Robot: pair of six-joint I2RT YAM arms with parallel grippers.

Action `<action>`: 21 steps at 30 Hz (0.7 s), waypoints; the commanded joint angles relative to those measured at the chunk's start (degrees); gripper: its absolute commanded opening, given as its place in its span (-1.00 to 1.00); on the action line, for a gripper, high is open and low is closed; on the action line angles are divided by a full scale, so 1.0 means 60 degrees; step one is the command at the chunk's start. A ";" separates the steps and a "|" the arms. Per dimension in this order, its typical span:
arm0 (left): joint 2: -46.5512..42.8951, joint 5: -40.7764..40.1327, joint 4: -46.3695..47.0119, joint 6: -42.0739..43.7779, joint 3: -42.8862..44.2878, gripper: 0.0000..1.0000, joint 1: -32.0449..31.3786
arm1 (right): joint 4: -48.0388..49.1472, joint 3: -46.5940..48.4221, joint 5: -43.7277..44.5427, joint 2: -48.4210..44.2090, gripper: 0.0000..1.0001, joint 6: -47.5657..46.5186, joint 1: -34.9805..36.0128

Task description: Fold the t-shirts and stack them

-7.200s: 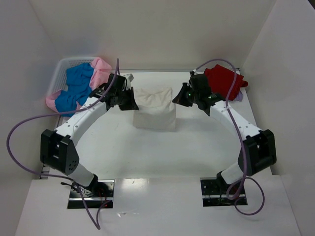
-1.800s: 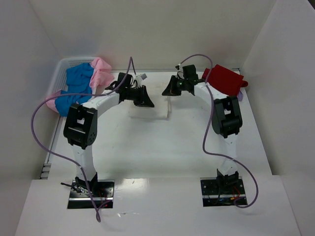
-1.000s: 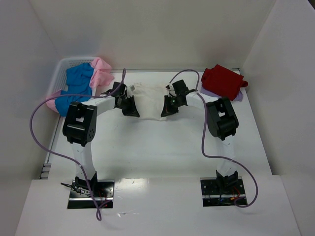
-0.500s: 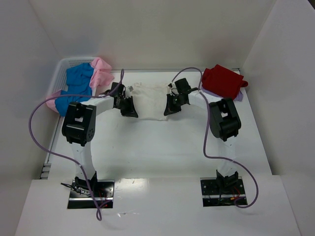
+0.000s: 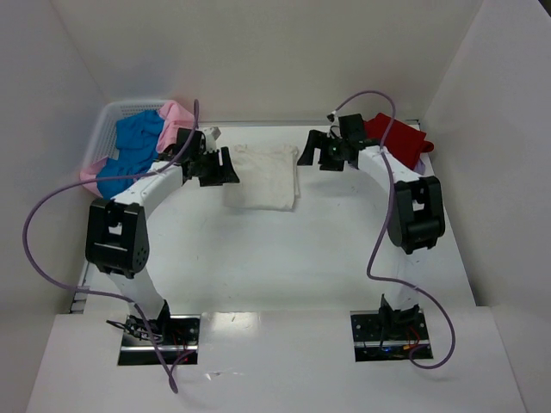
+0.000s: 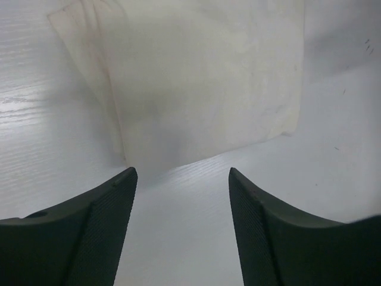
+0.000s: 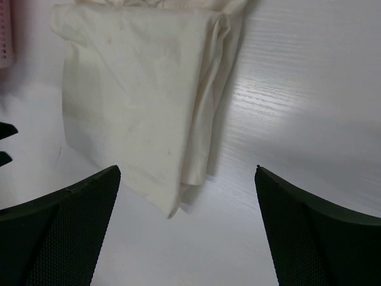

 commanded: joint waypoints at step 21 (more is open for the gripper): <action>-0.3885 -0.0678 0.0336 -0.0736 -0.2014 1.00 0.0033 | 0.0779 0.1764 -0.0998 0.3161 0.99 0.0603 0.0423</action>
